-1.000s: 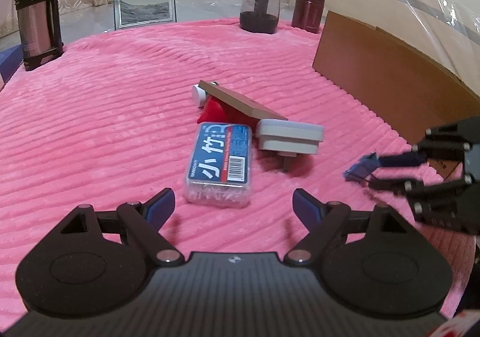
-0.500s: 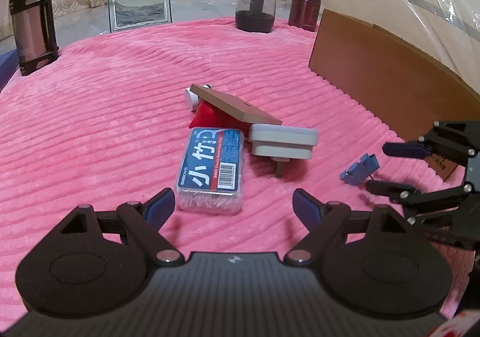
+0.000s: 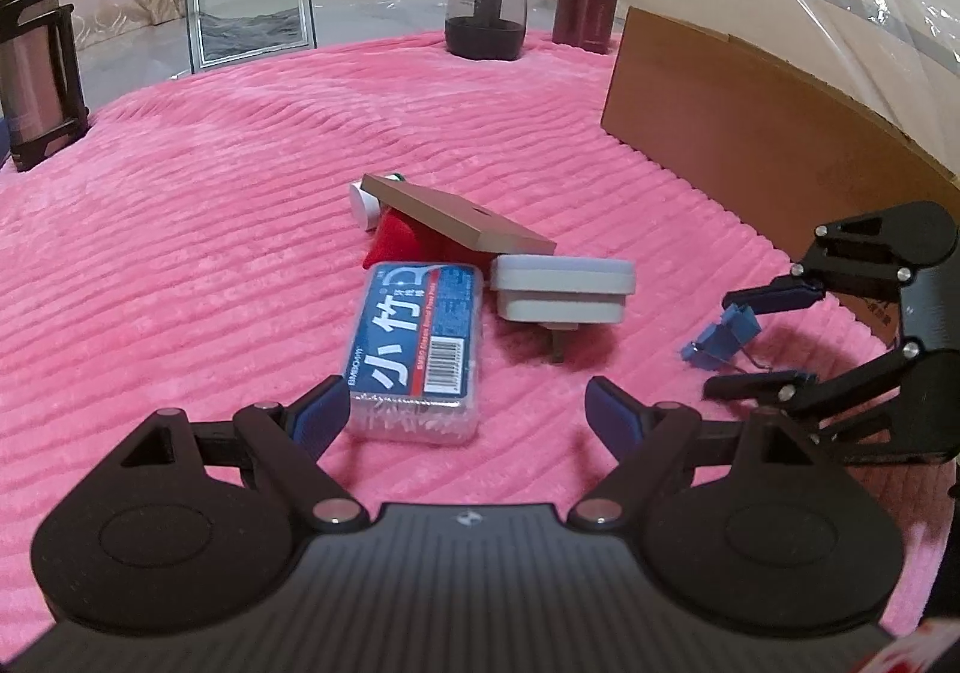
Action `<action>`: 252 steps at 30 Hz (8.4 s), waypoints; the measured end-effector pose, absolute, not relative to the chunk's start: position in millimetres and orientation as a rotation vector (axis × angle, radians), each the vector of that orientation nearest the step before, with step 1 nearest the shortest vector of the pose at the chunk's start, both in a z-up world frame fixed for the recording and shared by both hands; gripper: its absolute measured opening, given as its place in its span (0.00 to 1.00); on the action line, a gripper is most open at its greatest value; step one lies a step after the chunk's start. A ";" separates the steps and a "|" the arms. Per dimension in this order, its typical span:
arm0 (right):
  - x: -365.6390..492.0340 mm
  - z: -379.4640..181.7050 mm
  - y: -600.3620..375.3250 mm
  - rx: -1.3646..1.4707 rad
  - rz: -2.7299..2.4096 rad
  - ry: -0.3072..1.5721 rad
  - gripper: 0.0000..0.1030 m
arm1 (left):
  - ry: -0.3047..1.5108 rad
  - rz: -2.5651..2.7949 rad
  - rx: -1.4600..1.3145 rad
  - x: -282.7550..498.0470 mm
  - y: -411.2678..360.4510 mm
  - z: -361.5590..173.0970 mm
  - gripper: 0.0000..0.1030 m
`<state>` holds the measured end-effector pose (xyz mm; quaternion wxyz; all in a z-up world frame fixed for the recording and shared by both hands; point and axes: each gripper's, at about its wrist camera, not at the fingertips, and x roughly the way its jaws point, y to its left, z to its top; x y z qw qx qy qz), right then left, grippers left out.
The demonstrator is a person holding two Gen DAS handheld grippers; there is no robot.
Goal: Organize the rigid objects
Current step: 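Grasp the blue toothpick box with left tool while right tool holds binder clip, then carry the toothpick box and binder clip together over the cardboard box, then lower both items into the box and open both tools, then move both open tools back toward the white charger and tan card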
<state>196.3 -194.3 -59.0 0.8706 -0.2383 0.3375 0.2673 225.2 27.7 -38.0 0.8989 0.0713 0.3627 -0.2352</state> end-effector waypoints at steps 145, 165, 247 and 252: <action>409.8 -9.9 -456.9 -0.429 0.468 1.029 0.25 | 0.867 -0.768 0.840 393.0 -362.9 -0.6 0.51; 421.8 -18.4 -454.4 -0.355 0.421 1.094 0.25 | 0.891 -0.758 0.909 398.9 -376.6 -11.8 0.51; 109.7 109.2 -321.1 -0.033 0.450 0.667 0.66 | 0.475 -0.467 0.198 100.8 -82.8 126.5 0.81; 92.8 90.0 -301.9 0.014 0.459 0.668 0.67 | 0.498 -0.382 0.129 76.1 -47.3 102.0 0.82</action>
